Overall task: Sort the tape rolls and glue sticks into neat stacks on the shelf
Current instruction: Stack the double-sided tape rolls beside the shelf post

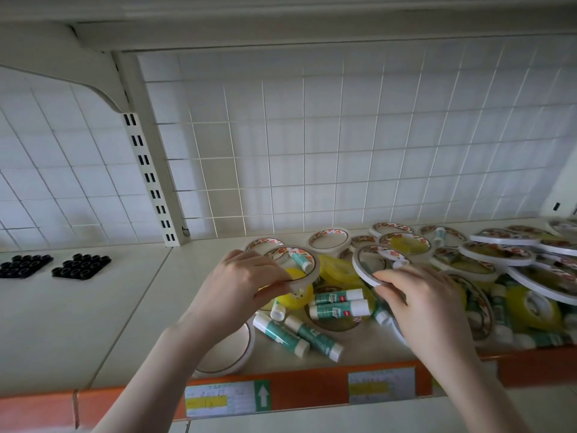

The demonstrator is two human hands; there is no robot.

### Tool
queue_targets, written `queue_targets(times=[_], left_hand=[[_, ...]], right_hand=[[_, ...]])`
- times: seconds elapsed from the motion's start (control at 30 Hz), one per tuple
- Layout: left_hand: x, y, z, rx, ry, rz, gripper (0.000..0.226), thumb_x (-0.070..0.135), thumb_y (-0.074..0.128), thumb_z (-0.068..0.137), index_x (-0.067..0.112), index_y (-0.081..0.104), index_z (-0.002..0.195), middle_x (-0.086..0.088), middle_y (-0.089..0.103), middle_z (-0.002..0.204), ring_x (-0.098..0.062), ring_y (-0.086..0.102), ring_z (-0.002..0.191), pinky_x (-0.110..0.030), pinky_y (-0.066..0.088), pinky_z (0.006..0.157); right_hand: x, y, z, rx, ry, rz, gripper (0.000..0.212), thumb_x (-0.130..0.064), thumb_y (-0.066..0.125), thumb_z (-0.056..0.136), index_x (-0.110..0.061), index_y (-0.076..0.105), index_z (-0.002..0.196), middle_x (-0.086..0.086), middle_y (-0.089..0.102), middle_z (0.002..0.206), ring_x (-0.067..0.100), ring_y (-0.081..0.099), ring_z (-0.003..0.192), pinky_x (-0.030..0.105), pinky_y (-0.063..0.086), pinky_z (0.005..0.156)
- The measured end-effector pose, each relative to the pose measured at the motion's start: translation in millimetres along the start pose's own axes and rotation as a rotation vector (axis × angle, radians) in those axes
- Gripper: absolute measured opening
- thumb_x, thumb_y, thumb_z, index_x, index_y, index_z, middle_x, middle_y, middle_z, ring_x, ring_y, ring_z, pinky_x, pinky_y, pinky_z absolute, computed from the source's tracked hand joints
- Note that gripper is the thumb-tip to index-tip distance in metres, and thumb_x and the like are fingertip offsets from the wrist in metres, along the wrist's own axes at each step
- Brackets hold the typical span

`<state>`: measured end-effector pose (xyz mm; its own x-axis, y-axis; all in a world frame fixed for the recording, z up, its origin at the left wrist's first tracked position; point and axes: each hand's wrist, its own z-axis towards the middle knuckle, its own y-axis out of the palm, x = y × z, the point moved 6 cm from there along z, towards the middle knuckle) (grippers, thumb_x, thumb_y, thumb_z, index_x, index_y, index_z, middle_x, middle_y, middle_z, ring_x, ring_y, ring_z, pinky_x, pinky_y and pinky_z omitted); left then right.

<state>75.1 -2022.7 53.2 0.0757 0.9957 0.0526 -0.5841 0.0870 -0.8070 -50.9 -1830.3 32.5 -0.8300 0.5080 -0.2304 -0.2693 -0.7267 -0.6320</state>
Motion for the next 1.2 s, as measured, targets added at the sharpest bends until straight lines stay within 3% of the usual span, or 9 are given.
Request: queue_targets(times=[0.4, 0.6, 0.77, 0.87, 0.93, 1.07, 1.2], left_hand=[[-23.6, -23.6, -25.8, 0.061, -0.145, 0.155, 0.028, 0.040, 0.052, 0.085, 0.020, 0.072, 0.083, 0.007, 0.068, 0.077, -0.019, 0.062, 0.071, -0.032, 0.043, 0.069], [-52.0, -56.0, -55.4, 0.089, -0.263, 0.214, 0.029, 0.041, 0.051, 0.082, 0.020, 0.071, 0.081, 0.008, 0.067, 0.076, -0.014, 0.058, 0.072, -0.025, 0.039, 0.070], [-82.8, -93.2, -93.1, 0.153, -0.347, 0.247, 0.031, 0.041, 0.050, 0.081, 0.019, 0.072, 0.079, 0.007, 0.067, 0.075, -0.012, 0.054, 0.074, -0.024, 0.040, 0.067], [-106.6, -120.5, -130.6, 0.167, -0.392, 0.264, 0.031, 0.041, 0.050, 0.081, 0.019, 0.072, 0.079, 0.007, 0.067, 0.075, -0.015, 0.058, 0.073, -0.025, 0.040, 0.067], [-124.1, -141.3, -158.9, 0.174, -0.424, 0.278, 0.030, 0.041, 0.050, 0.081, 0.019, 0.071, 0.079, 0.007, 0.068, 0.077, -0.015, 0.059, 0.073, -0.029, 0.040, 0.069], [-163.5, -188.7, -219.7, 0.180, -0.477, 0.326, 0.029, 0.042, 0.050, 0.080, 0.022, 0.071, 0.079, 0.010, 0.066, 0.075, -0.010, 0.054, 0.073, -0.028, 0.041, 0.068], [-208.1, -243.1, -283.7, 0.187, -0.504, 0.369, 0.028, 0.042, 0.051, 0.080, 0.021, 0.071, 0.080, 0.008, 0.067, 0.075, -0.012, 0.057, 0.071, -0.028, 0.043, 0.068]], right_hand=[[-32.2, 20.2, 11.8, 0.016, -0.084, 0.095, 0.025, 0.001, 0.083, 0.060, -0.010, 0.073, 0.080, 0.003, 0.067, 0.071, 0.030, 0.063, 0.067, 0.040, 0.053, 0.065], [-79.8, 38.8, 26.6, -0.007, -0.111, 0.168, 0.024, -0.002, 0.084, 0.060, -0.012, 0.073, 0.080, 0.002, 0.069, 0.073, 0.029, 0.064, 0.069, 0.040, 0.054, 0.067], [-140.9, 62.5, 38.9, -0.010, -0.168, 0.197, 0.021, -0.006, 0.084, 0.060, -0.015, 0.070, 0.075, 0.000, 0.066, 0.071, 0.028, 0.062, 0.068, 0.037, 0.051, 0.066], [-189.0, 79.4, 40.9, -0.025, -0.207, 0.231, 0.008, -0.016, 0.070, 0.068, -0.017, 0.070, 0.075, -0.002, 0.065, 0.070, 0.027, 0.061, 0.069, 0.035, 0.049, 0.066], [-225.7, 90.8, 39.9, -0.027, -0.219, 0.266, 0.010, -0.019, 0.065, 0.066, -0.017, 0.070, 0.074, -0.003, 0.064, 0.068, 0.027, 0.061, 0.067, 0.035, 0.050, 0.064], [-302.5, 118.2, 35.3, -0.051, -0.232, 0.287, 0.019, -0.006, 0.083, 0.060, -0.015, 0.071, 0.073, -0.001, 0.065, 0.067, 0.028, 0.062, 0.067, 0.032, 0.045, 0.065], [-387.5, 139.9, 31.6, -0.057, -0.246, 0.352, 0.023, -0.002, 0.084, 0.060, -0.013, 0.072, 0.077, 0.001, 0.067, 0.070, 0.029, 0.063, 0.069, 0.035, 0.047, 0.067]])
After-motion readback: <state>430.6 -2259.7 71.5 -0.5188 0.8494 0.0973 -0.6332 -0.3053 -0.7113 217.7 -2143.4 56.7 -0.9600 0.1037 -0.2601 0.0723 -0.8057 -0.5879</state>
